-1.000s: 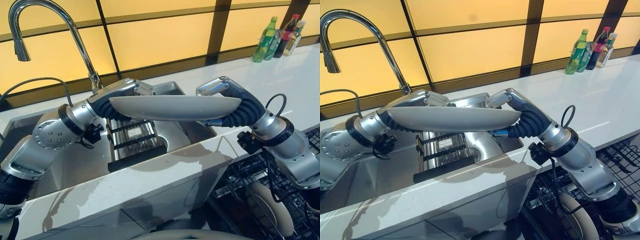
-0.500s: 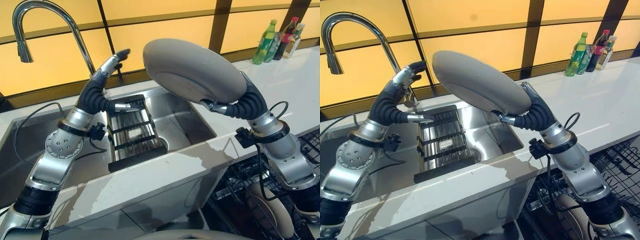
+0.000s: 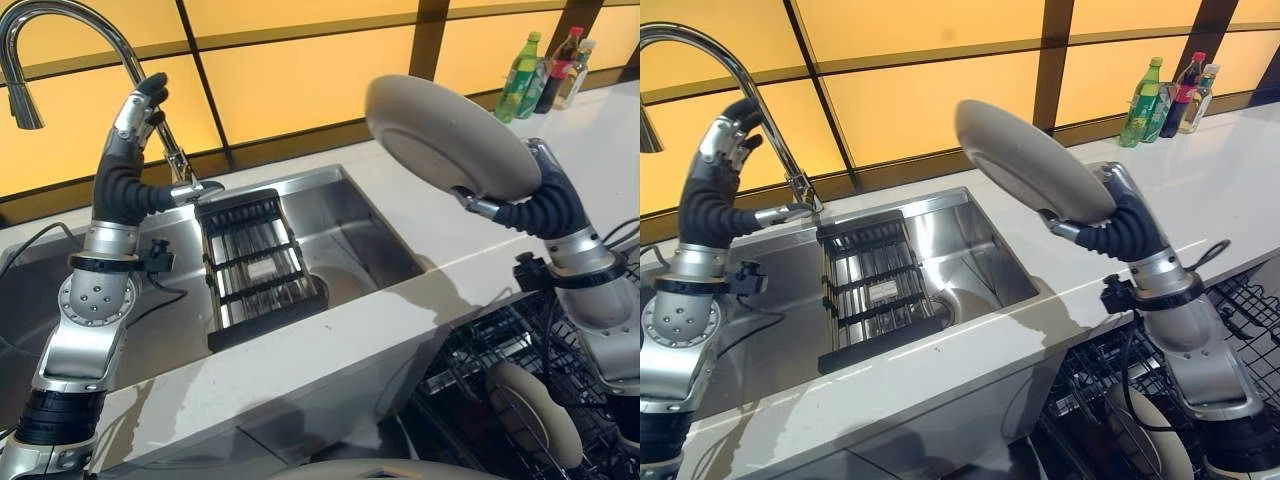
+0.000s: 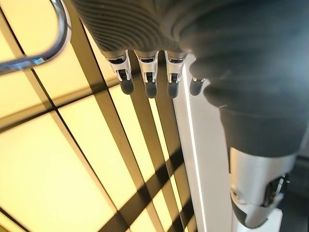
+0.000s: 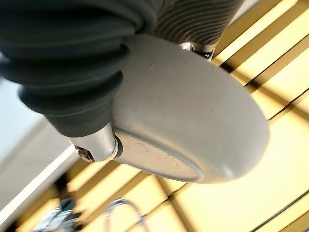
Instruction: Pick up plates and place into dishwasher.
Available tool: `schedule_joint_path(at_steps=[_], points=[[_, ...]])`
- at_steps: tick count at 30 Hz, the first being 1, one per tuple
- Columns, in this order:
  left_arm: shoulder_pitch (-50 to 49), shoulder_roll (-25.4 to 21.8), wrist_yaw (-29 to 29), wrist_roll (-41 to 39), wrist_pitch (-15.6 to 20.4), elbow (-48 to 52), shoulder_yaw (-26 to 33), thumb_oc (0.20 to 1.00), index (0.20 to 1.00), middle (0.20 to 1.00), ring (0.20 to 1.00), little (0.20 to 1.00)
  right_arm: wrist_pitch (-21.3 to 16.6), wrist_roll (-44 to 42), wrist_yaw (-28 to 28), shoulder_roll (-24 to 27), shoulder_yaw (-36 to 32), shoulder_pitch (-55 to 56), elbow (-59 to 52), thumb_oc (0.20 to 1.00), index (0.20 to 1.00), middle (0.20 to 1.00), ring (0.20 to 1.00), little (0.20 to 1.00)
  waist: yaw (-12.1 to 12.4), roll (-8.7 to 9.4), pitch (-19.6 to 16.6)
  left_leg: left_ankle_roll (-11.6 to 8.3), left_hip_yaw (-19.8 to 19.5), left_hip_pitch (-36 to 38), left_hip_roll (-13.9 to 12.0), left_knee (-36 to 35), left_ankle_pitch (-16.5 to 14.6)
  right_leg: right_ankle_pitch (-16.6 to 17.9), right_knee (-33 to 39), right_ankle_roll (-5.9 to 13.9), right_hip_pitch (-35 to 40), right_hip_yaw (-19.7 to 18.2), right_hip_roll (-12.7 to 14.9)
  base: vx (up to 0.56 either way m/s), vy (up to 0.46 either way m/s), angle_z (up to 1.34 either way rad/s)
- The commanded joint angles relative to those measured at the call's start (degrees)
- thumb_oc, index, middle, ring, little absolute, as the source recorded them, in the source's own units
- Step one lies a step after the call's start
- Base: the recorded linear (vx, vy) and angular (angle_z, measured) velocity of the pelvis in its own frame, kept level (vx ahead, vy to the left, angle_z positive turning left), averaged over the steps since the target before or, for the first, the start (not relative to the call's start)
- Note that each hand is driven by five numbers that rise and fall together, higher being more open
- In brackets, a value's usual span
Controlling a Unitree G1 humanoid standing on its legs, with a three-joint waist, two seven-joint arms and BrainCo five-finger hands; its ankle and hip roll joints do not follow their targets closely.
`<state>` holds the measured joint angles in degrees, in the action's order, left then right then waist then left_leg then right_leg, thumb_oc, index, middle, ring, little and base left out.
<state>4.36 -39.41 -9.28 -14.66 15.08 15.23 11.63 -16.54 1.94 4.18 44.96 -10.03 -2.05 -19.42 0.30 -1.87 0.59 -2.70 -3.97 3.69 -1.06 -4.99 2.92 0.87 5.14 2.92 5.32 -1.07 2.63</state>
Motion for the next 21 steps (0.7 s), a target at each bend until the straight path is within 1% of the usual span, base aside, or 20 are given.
schedule_joint_path(at_steps=[1, 3, 4, 6, 10, 12, 16, 19, 21], points=[[-2.08, -0.87, -1.34, -3.61, 2.44, -4.59, 4.53, 1.000, 1.000, 1.000, 1.000, 1.000, 1.85, 0.72, 5.35, 1.97, -6.75, 1.63, 2.46, 0.200, 0.200, 0.200, 0.200, 0.200, -2.10, 2.31, -2.98, 0.40, 1.01, -0.73, 0.16, 0.44, -0.54, 1.33, -2.25, 2.17, -2.08, -1.07, -0.25, 0.04, -0.070, -0.33], [-3.31, -0.51, -0.47, -4.13, 1.84, -5.31, 6.45, 1.000, 1.000, 1.000, 1.000, 1.000, 2.63, 0.74, 6.62, 1.74, -10.57, 4.15, 4.45, 0.200, 0.200, 0.200, 0.200, 0.200, -3.18, 2.54, -2.63, 0.50, 1.81, -0.37, 0.06, 0.63, -0.90, 1.43, -2.42, 2.20, -2.28, -1.94, -0.34, 0.04, -0.077, -0.30], [-3.57, -0.43, -0.31, -4.19, 1.65, -5.44, 6.82, 1.000, 1.000, 1.000, 1.000, 1.000, 3.17, 0.74, 6.75, 1.67, -11.74, 5.03, 4.87, 0.200, 0.200, 0.200, 0.200, 0.200, -3.28, 2.58, -2.54, 0.56, 2.12, -0.21, 0.04, 0.69, -1.04, 1.45, -2.47, 2.21, -2.30, -2.27, -0.36, 0.04, -0.079, -0.19], [-4.34, -0.25, 0.42, -4.38, 0.32, -6.36, 8.64, 1.000, 1.000, 1.000, 1.000, 1.000, 4.00, 2.42, 8.52, 1.08, -15.07, 8.11, 7.55, 0.200, 0.200, 0.200, 0.200, 0.200, -4.50, 2.65, -2.09, 0.72, 2.91, 0.20, -0.01, 0.79, -1.41, 1.71, -2.55, 2.31, -2.59, -3.18, -0.32, 0.05, -0.084, -0.22], [-4.33, -0.21, 0.50, -3.57, -1.51, -7.95, 9.94, 1.000, 1.000, 1.000, 1.000, 1.000, 6.92, 2.52, 10.53, -0.19, -17.88, 10.83, 10.85, 0.200, 0.200, 0.200, 0.200, 0.200, -6.16, 2.42, -1.11, 0.78, 3.93, 0.80, -0.29, 0.45, -1.82, 2.14, -2.55, 2.69, -3.05, -4.32, -0.04, 0.03, -0.078, -0.32], [-4.01, -0.24, 0.52, -3.30, -1.84, -9.00, 10.16, 1.000, 1.000, 1.000, 1.000, 1.000, 8.11, 3.57, 11.53, -0.66, -18.76, 11.59, 13.03, 0.200, 0.200, 0.200, 0.200, 0.200, -6.92, 2.14, -0.27, 0.64, 4.52, 0.82, -0.58, 0.53, -1.95, 1.80, -3.67, 2.92, -3.79, -4.73, 0.06, 0.01, -0.070, -0.26], [-2.44, 0.32, -0.91, -2.26, -2.41, -10.50, 9.26, 1.000, 1.000, 1.000, 1.000, 1.000, 8.75, 3.42, 12.10, -0.80, -18.33, 11.73, 17.44, 0.200, 0.200, 0.200, 0.200, 0.200, -8.25, 1.52, 2.42, 0.24, 5.40, -0.10, -1.13, 1.73, -2.16, 1.13, -6.85, 3.05, -6.62, -4.93, 0.26, -0.07, -0.071, -0.18], [-0.11, 0.59, -4.61, -0.75, -1.41, -11.48, 6.84, 1.000, 1.000, 1.000, 1.000, 1.000, 9.26, 3.99, 13.01, 0.05, -15.01, 9.60, 20.92, 0.200, 0.200, 0.200, 0.200, 0.200, -8.67, 0.95, 5.72, 0.06, 5.66, -2.57, -1.28, 2.76, -2.43, 0.74, -7.86, 2.88, -9.48, -5.15, 0.11, -0.23, -0.066, -0.26], [1.35, -0.05, -6.56, -0.25, -1.55, -11.41, 6.07, 1.000, 1.000, 1.000, 1.000, 1.000, 10.48, 2.26, 12.09, 1.15, -12.82, 7.58, 22.28, 0.200, 0.200, 0.200, 0.200, 0.200, -8.58, 0.82, 7.86, -0.14, 5.63, -4.65, -1.47, 3.76, -2.06, 0.74, -8.58, 2.52, -11.22, -5.29, -0.48, -0.24, -0.122, -0.35]])
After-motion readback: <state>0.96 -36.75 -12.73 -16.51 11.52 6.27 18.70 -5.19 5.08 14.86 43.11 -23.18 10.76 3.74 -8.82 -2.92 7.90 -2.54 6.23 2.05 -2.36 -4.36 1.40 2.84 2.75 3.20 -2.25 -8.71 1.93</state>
